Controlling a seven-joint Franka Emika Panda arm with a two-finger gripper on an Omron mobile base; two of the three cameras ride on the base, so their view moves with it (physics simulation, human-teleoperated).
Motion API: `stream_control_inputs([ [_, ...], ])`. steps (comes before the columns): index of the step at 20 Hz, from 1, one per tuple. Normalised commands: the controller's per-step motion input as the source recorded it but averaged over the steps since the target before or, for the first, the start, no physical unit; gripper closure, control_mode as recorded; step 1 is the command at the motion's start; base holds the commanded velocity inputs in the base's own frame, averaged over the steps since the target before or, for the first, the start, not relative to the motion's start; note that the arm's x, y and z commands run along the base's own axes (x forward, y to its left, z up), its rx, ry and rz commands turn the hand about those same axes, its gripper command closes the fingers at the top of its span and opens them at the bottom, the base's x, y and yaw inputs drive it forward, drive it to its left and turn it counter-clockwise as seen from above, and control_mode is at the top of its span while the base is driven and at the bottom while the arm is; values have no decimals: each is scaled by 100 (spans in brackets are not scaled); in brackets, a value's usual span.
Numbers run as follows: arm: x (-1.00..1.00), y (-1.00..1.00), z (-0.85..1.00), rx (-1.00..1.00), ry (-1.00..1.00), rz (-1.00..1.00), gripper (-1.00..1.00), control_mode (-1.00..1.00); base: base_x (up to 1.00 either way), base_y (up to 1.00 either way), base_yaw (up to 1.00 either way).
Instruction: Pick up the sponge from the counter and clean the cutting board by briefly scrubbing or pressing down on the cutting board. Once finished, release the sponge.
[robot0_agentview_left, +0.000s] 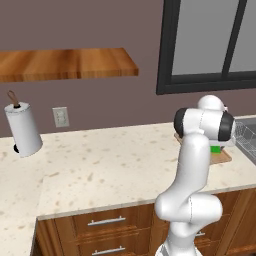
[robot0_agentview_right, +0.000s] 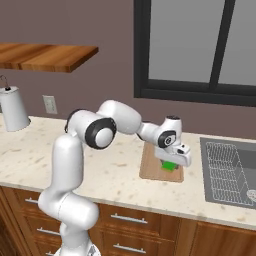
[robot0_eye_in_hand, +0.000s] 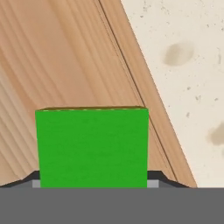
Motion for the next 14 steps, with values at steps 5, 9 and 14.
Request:
stream_control_inputs([
  [5, 53, -4, 0, 0, 0, 0, 100, -100, 0, 0, 0],
  [9, 20, 16, -18, 0, 1, 0, 100, -100, 0, 0, 0],
  [14, 0, 34, -80, 0, 8, 1, 100, -100, 0, 0, 0],
])
